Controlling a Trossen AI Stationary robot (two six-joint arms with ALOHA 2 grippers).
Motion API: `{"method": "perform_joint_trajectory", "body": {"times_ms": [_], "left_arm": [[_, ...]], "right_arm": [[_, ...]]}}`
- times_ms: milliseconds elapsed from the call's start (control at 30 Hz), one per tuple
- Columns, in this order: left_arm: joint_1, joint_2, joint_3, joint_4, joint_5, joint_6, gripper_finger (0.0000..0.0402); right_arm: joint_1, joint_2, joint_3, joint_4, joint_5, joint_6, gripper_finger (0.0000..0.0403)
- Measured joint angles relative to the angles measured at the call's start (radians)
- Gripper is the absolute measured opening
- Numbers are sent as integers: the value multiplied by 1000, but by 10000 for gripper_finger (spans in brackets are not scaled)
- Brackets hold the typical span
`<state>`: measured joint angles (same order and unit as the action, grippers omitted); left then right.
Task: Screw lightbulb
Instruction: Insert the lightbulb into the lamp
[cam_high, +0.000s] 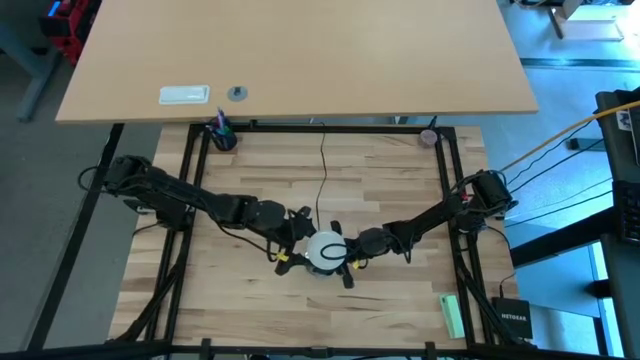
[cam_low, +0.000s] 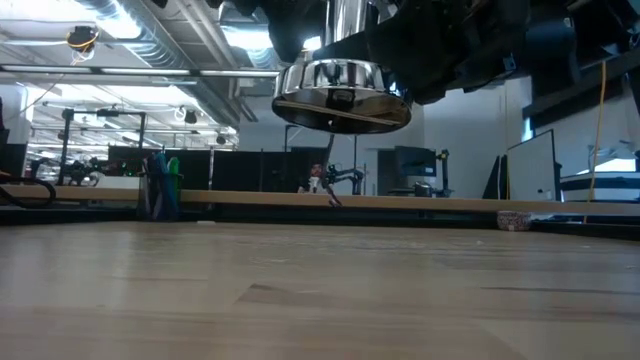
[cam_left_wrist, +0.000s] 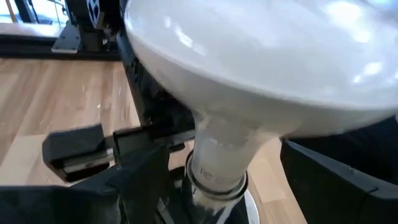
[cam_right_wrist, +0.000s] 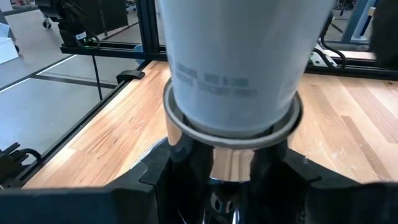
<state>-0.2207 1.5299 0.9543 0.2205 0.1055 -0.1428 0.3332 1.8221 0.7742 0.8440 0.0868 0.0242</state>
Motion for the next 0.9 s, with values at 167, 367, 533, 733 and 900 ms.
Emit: {"method": "perform_joint_trajectory", "body": {"times_ms": [167,367,533,733,900], "left_arm": [[-4,0,0,-11,1,-7,299],[-50,-2,0,-188,-188,-229,299],[-144,0,0,-173,-580,-321,299],[-191,31,0,-11,-854,-331,299],[-191,129,0,98,-959,-379,299]], "right_arm": [[0,0,0,-4,21,1,176],[0,0,0,-57,236,61,176],[-17,0,-1,-130,412,150,176],[-36,0,-1,-138,426,212,176],[-34,0,-1,-138,441,213,176]]}}
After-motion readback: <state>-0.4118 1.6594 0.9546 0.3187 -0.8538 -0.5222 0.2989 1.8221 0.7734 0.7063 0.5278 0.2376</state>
